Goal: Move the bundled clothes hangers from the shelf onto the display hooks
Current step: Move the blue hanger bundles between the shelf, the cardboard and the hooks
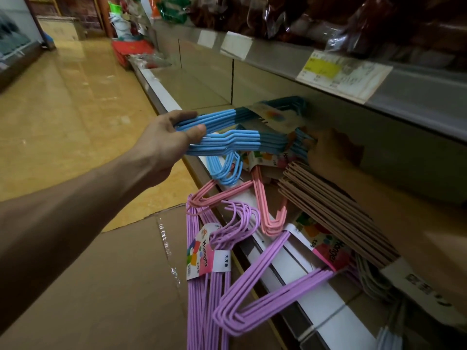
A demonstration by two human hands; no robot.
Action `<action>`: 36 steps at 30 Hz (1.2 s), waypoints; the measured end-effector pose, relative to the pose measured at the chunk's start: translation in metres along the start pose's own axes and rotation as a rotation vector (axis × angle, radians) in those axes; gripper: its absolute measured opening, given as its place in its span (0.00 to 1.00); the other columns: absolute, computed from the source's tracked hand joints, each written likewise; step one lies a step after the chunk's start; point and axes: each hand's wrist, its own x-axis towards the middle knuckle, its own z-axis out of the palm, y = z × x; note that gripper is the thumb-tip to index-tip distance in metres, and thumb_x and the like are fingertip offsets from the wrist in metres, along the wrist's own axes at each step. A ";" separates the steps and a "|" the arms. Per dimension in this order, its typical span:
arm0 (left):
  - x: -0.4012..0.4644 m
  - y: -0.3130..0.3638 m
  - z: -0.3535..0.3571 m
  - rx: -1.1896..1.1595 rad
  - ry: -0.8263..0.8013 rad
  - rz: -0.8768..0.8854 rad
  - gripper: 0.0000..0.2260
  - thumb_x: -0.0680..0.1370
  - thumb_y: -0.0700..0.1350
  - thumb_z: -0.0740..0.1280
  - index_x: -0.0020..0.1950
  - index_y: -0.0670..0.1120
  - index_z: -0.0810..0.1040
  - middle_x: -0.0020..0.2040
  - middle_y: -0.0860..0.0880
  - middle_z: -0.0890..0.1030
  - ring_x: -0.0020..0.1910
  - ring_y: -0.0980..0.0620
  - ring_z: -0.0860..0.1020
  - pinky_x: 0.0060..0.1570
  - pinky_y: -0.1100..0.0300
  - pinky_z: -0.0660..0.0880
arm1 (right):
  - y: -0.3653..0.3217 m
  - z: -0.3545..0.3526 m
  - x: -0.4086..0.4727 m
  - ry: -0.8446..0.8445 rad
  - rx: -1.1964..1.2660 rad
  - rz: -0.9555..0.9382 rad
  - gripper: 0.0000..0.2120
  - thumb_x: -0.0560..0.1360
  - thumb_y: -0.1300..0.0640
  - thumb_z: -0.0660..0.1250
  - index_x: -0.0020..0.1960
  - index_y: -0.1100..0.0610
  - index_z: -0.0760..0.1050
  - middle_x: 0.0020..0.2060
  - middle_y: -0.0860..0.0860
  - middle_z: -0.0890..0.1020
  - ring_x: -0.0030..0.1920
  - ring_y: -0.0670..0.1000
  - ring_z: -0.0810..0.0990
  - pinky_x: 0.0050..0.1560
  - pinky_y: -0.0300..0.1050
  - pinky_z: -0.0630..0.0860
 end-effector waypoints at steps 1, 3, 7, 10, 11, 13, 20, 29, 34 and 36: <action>-0.004 0.001 -0.003 0.002 0.002 0.015 0.20 0.79 0.39 0.69 0.71 0.44 0.73 0.62 0.46 0.78 0.59 0.49 0.79 0.64 0.55 0.75 | -0.002 -0.002 -0.002 0.019 -0.004 0.008 0.12 0.82 0.53 0.60 0.64 0.52 0.76 0.59 0.59 0.80 0.61 0.62 0.76 0.68 0.58 0.65; -0.014 0.002 -0.011 -0.016 0.015 0.038 0.20 0.79 0.39 0.69 0.71 0.45 0.73 0.62 0.48 0.78 0.59 0.50 0.79 0.64 0.56 0.75 | -0.007 -0.009 -0.010 0.060 -0.022 -0.012 0.12 0.81 0.55 0.61 0.63 0.51 0.76 0.59 0.59 0.79 0.62 0.62 0.75 0.67 0.57 0.64; -0.041 0.008 -0.033 -0.103 0.052 0.011 0.18 0.78 0.36 0.67 0.67 0.47 0.76 0.61 0.48 0.79 0.57 0.51 0.80 0.59 0.59 0.77 | -0.021 -0.023 -0.029 0.118 -0.043 -0.077 0.14 0.80 0.56 0.60 0.64 0.50 0.76 0.57 0.59 0.80 0.61 0.64 0.76 0.65 0.56 0.64; -0.064 0.011 -0.061 -0.092 0.086 -0.059 0.18 0.77 0.30 0.63 0.63 0.46 0.78 0.59 0.45 0.79 0.54 0.50 0.80 0.47 0.62 0.77 | -0.034 -0.028 -0.047 0.096 0.079 -0.202 0.11 0.78 0.50 0.58 0.56 0.49 0.76 0.51 0.59 0.82 0.56 0.64 0.78 0.60 0.56 0.72; -0.071 0.011 -0.072 -0.054 0.085 -0.085 0.19 0.77 0.30 0.62 0.63 0.45 0.77 0.59 0.44 0.79 0.54 0.49 0.80 0.47 0.60 0.76 | -0.040 -0.031 -0.054 0.056 0.182 -0.263 0.10 0.79 0.51 0.57 0.54 0.50 0.75 0.51 0.59 0.81 0.54 0.63 0.79 0.55 0.51 0.75; -0.087 0.011 -0.093 0.026 0.055 -0.154 0.19 0.77 0.30 0.61 0.66 0.44 0.75 0.58 0.43 0.79 0.55 0.46 0.79 0.50 0.55 0.77 | -0.054 -0.037 -0.071 0.023 0.225 -0.327 0.11 0.82 0.56 0.57 0.56 0.56 0.76 0.49 0.58 0.81 0.49 0.58 0.80 0.40 0.44 0.73; -0.142 0.020 -0.157 0.319 -0.027 -0.338 0.09 0.79 0.41 0.68 0.59 0.46 0.75 0.48 0.38 0.83 0.39 0.40 0.85 0.36 0.47 0.83 | -0.116 -0.046 -0.125 0.164 -0.037 -0.506 0.11 0.80 0.51 0.62 0.60 0.44 0.78 0.47 0.49 0.84 0.54 0.56 0.78 0.55 0.53 0.62; -0.226 -0.009 -0.231 0.235 0.078 -0.399 0.09 0.82 0.43 0.64 0.56 0.38 0.78 0.36 0.33 0.81 0.27 0.40 0.80 0.22 0.53 0.77 | -0.205 -0.054 -0.184 0.021 -0.070 -0.732 0.12 0.82 0.48 0.61 0.62 0.40 0.78 0.45 0.46 0.81 0.57 0.53 0.75 0.60 0.57 0.62; -0.255 -0.049 -0.252 0.126 0.099 -0.463 0.11 0.81 0.47 0.66 0.57 0.40 0.80 0.40 0.38 0.83 0.36 0.39 0.82 0.34 0.46 0.81 | -0.226 -0.050 -0.202 0.007 -0.119 -0.860 0.14 0.79 0.40 0.63 0.62 0.42 0.75 0.59 0.47 0.76 0.63 0.53 0.70 0.66 0.61 0.60; -0.259 -0.059 -0.260 0.096 0.109 -0.460 0.12 0.80 0.49 0.67 0.59 0.42 0.80 0.43 0.39 0.84 0.39 0.40 0.83 0.37 0.47 0.81 | -0.230 -0.046 -0.205 0.008 0.055 -0.902 0.22 0.75 0.37 0.66 0.68 0.40 0.70 0.65 0.46 0.71 0.66 0.51 0.67 0.67 0.60 0.61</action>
